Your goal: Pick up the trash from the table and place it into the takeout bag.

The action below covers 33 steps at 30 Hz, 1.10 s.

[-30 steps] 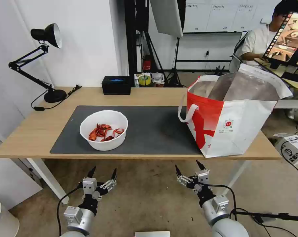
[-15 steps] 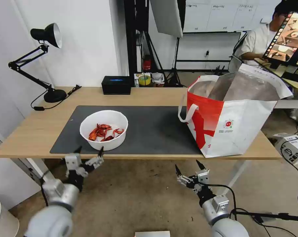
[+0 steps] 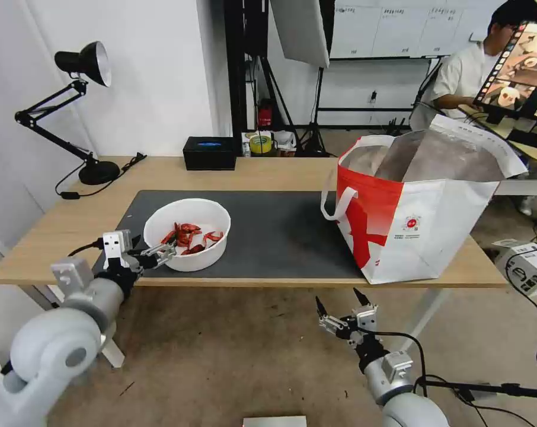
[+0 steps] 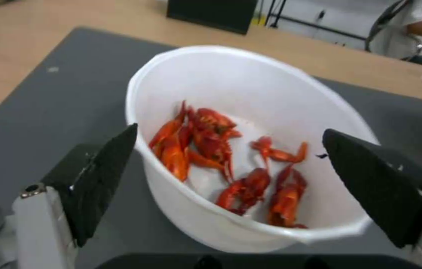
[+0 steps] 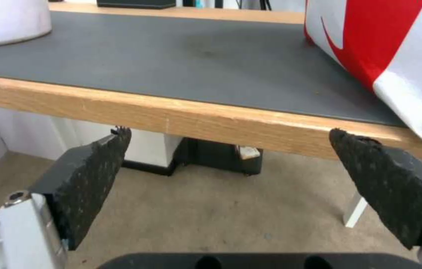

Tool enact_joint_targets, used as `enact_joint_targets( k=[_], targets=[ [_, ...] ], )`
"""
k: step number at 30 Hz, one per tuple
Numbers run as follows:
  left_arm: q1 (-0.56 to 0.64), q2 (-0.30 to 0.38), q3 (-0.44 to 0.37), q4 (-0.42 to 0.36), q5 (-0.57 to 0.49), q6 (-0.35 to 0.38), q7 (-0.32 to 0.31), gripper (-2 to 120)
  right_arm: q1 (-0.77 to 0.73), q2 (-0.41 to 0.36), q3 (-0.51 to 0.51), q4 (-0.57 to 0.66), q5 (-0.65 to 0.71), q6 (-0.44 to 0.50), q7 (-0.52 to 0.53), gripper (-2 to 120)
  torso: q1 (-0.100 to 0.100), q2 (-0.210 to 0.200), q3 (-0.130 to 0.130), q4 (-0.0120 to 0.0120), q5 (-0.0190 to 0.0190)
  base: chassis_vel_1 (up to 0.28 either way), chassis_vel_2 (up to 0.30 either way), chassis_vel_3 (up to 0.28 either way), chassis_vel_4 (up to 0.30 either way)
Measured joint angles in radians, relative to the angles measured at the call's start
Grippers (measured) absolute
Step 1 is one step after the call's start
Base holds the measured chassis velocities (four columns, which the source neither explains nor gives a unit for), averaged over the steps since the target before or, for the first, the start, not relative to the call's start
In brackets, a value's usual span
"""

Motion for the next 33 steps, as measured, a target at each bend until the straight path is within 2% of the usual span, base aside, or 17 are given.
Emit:
enact_joint_targets(
  k=[4, 5, 7, 12, 16, 21, 28, 33],
  targets=[
    [-0.104, 0.026, 0.054, 0.073, -0.088, 0.028, -0.063, 100, 0.000, 0.000, 0.000, 0.000, 0.000, 0.000, 0.000, 100, 0.000, 0.000, 0.000, -0.0001, 0.0001, 0.000, 0.000, 0.000, 0.000],
    [-0.104, 0.026, 0.054, 0.073, -0.088, 0.028, -0.063, 100, 0.000, 0.000, 0.000, 0.000, 0.000, 0.000, 0.000, 100, 0.000, 0.000, 0.000, -0.0001, 0.0001, 0.000, 0.000, 0.000, 0.000],
    [-0.172, 0.030, 0.096, 0.120, -0.145, 0.059, -0.113, 100, 0.000, 0.000, 0.000, 0.000, 0.000, 0.000, 0.000, 100, 0.000, 0.000, 0.000, -0.0002, 0.0003, 0.000, 0.000, 0.000, 0.000],
    [-0.246, 0.030, 0.156, 0.178, -0.198, 0.110, -0.178, 100, 0.000, 0.000, 0.000, 0.000, 0.000, 0.000, 0.000, 100, 0.000, 0.000, 0.000, -0.0001, 0.0002, 0.000, 0.000, 0.000, 0.000],
    [-0.288, 0.032, 0.178, 0.202, -0.270, 0.158, -0.223, 100, 0.000, 0.000, 0.000, 0.000, 0.000, 0.000, 0.000, 100, 0.000, 0.000, 0.000, -0.0001, 0.0003, 0.000, 0.000, 0.000, 0.000],
    [-0.328, 0.035, 0.205, 0.221, -0.307, 0.175, -0.243, 100, 0.000, 0.000, 0.000, 0.000, 0.000, 0.000, 0.000, 100, 0.000, 0.000, 0.000, -0.0001, 0.0002, 0.000, 0.000, 0.000, 0.000],
    [-0.421, 0.051, 0.263, 0.254, -0.399, 0.196, -0.309, 100, 0.000, 0.000, 0.000, 0.000, 0.000, 0.000, 0.000, 100, 0.000, 0.000, 0.000, -0.0002, 0.0002, 0.000, 0.000, 0.000, 0.000],
    [-0.449, 0.057, 0.283, 0.266, -0.423, 0.209, -0.335, 100, 0.000, 0.000, 0.000, 0.000, 0.000, 0.000, 0.000, 100, 0.000, 0.000, 0.000, -0.0002, 0.0003, 0.000, 0.000, 0.000, 0.000]
  ],
)
